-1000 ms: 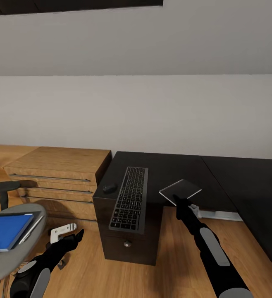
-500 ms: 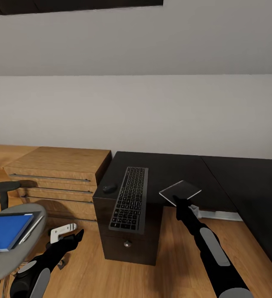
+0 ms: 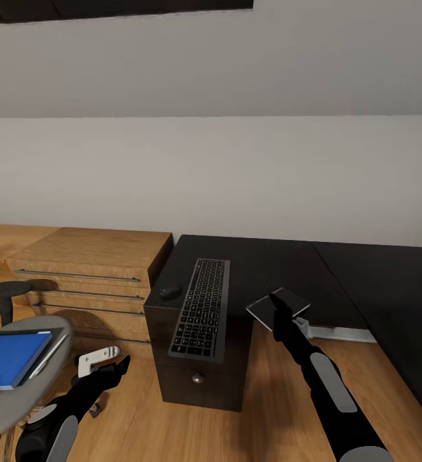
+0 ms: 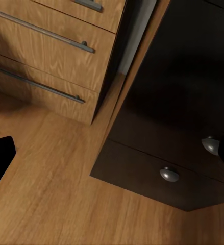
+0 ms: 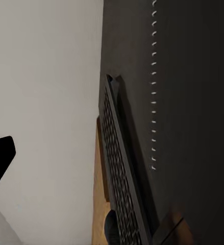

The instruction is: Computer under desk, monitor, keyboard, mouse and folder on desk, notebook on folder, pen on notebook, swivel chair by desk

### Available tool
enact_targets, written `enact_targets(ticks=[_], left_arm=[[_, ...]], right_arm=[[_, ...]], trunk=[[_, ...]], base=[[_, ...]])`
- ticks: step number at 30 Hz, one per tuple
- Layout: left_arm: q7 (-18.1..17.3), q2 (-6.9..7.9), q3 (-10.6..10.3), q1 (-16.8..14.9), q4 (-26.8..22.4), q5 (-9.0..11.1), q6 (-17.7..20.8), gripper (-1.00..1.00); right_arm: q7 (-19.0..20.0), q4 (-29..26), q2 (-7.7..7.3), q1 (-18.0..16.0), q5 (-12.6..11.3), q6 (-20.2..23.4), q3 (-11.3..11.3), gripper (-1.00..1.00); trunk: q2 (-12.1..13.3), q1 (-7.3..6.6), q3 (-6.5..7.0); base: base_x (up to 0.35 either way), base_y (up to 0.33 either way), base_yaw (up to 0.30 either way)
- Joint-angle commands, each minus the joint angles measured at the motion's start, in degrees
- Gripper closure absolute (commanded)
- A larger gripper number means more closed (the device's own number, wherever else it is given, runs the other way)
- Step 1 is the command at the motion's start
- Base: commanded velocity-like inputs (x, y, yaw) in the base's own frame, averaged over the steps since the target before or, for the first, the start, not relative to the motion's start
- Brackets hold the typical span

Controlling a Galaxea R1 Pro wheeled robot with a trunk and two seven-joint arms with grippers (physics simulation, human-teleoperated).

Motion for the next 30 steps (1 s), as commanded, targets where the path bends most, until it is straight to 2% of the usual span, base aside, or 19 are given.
enact_targets(ticks=[1, 9, 19, 30], left_arm=[[0.45, 0.03, -0.04, -0.03, -0.07, 0.61, 0.26, -1.00], [0.42, 0.03, -0.04, -0.03, -0.07, 0.61, 0.25, -1.00], [0.40, 0.04, -0.04, -0.03, -0.07, 0.61, 0.26, -1.00], [0.41, 0.04, -0.04, -0.03, -0.07, 0.63, 0.26, -1.00]], right_arm=[[0.10, 0.01, 0.05, -0.03, -0.41, 0.32, -0.17, -1.00], [0.10, 0.01, -0.03, -0.03, -0.41, 0.32, -0.18, -1.00], [0.10, 0.01, -0.09, -0.03, -0.41, 0.46, -0.18, -1.00], [0.10, 0.03, -0.12, -0.03, -0.41, 0.47, -0.18, -1.00]], trunk=[[-0.03, -0.01, -0.06], [-0.03, -0.01, -0.06], [-0.03, -0.01, -0.06], [-0.03, -0.01, -0.06]], base=[[0.000, 0.000, 0.000], [-0.002, 0.000, 0.000], [-0.129, 0.000, 0.000], [-0.006, 0.000, 0.000]])
